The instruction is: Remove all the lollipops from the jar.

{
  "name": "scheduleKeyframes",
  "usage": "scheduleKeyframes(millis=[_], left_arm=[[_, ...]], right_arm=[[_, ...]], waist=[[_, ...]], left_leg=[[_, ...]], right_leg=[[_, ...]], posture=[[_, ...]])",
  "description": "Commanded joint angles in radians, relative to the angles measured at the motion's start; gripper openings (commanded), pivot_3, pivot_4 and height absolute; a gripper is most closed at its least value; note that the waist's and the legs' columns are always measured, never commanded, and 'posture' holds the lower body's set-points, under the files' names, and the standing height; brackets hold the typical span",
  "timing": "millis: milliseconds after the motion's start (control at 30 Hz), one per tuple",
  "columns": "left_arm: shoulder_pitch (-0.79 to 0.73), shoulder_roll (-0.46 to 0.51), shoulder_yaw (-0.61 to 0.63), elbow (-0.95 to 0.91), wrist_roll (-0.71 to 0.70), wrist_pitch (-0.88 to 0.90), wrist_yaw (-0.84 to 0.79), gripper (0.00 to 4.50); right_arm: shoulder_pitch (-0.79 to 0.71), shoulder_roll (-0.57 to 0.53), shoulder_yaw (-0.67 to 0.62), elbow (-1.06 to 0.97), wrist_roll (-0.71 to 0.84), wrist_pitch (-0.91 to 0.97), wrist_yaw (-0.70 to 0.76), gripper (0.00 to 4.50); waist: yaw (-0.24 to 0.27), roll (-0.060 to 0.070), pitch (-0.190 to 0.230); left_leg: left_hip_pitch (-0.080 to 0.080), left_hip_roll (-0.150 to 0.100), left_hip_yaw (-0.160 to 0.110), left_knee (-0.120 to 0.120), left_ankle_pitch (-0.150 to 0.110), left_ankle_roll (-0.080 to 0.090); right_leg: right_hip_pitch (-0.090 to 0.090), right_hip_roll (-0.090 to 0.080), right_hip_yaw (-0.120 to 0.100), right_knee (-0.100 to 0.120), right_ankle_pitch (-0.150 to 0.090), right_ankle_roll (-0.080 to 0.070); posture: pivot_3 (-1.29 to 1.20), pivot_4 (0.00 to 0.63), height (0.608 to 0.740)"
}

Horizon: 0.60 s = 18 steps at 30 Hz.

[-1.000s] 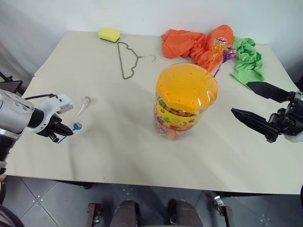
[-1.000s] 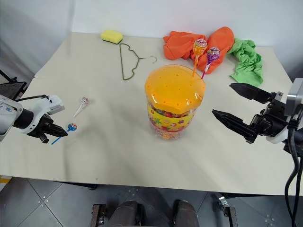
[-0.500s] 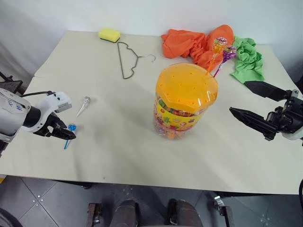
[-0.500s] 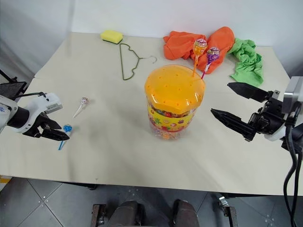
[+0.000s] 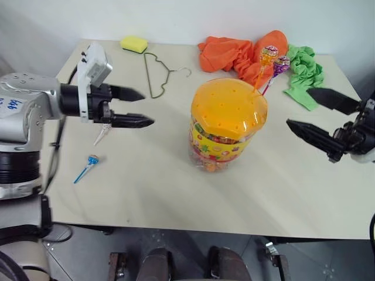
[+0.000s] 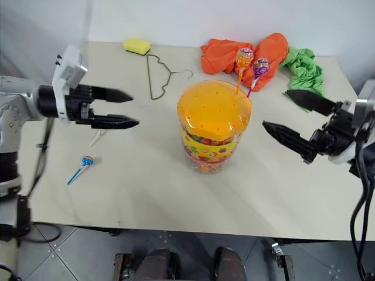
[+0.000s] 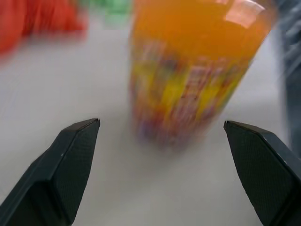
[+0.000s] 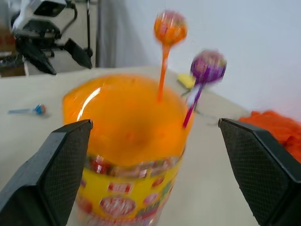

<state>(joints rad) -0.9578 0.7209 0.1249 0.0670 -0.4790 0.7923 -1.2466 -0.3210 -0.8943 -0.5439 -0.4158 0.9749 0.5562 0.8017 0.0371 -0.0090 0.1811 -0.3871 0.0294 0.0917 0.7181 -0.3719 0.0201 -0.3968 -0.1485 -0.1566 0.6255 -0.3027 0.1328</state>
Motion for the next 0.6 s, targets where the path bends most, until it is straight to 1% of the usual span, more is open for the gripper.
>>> scheduleKeyframes(millis=[33,167,267,433,600], left_arm=[[0.02,-0.067,0.078,0.061,-0.112,-0.168,-0.12,4.48],[0.008,-0.085,0.067,0.141,-0.15,-0.236,-0.236,4.48],[-0.005,-0.076,0.051,0.188,-0.148,-0.262,-0.275,4.48],[0.0,-0.055,0.046,0.21,-0.135,-0.287,-0.277,4.48],[0.025,-0.047,0.048,0.187,-0.145,-0.292,-0.264,4.48]], right_arm=[[-0.041,-0.014,0.005,0.038,0.009,0.043,-0.065,4.5],[-0.088,-0.074,0.071,0.089,0.002,0.141,-0.061,4.5],[-0.131,-0.073,0.105,0.117,0.007,0.161,-0.041,4.5],[-0.179,-0.048,0.159,0.158,-0.038,0.137,-0.001,4.5],[-0.285,-0.011,0.232,0.251,-0.079,0.126,0.039,4.5]], waist=[[-0.003,0.0,0.0],[-0.013,0.0,0.0],[-0.015,0.0,0.0],[-0.012,0.0,0.0],[-0.015,0.0,0.0]], left_leg=[[0.0,0.0,0.0,0.0,0.0,0.0],[0.0,-0.001,0.001,-0.001,0.0,0.0],[0.0,0.0,0.001,-0.001,0.0,0.0],[0.0,-0.001,0.001,-0.001,0.0,0.0],[0.0,-0.001,0.001,-0.001,0.0,0.0]], right_leg=[[0.0,0.0,0.0,0.0,0.0,0.0],[0.0,0.0,0.0,0.0,0.0,0.0],[-0.001,0.0,0.0,0.0,0.0,0.0],[-0.001,0.0,0.0,0.0,0.0,0.0],[-0.001,0.0,0.0,0.0,0.0,0.0]], posture=[[0.0,0.15,0.74],[0.0,0.15,0.74],[0.0,0.15,0.74],[0.0,0.15,0.74],[0.0,0.15,0.74]])
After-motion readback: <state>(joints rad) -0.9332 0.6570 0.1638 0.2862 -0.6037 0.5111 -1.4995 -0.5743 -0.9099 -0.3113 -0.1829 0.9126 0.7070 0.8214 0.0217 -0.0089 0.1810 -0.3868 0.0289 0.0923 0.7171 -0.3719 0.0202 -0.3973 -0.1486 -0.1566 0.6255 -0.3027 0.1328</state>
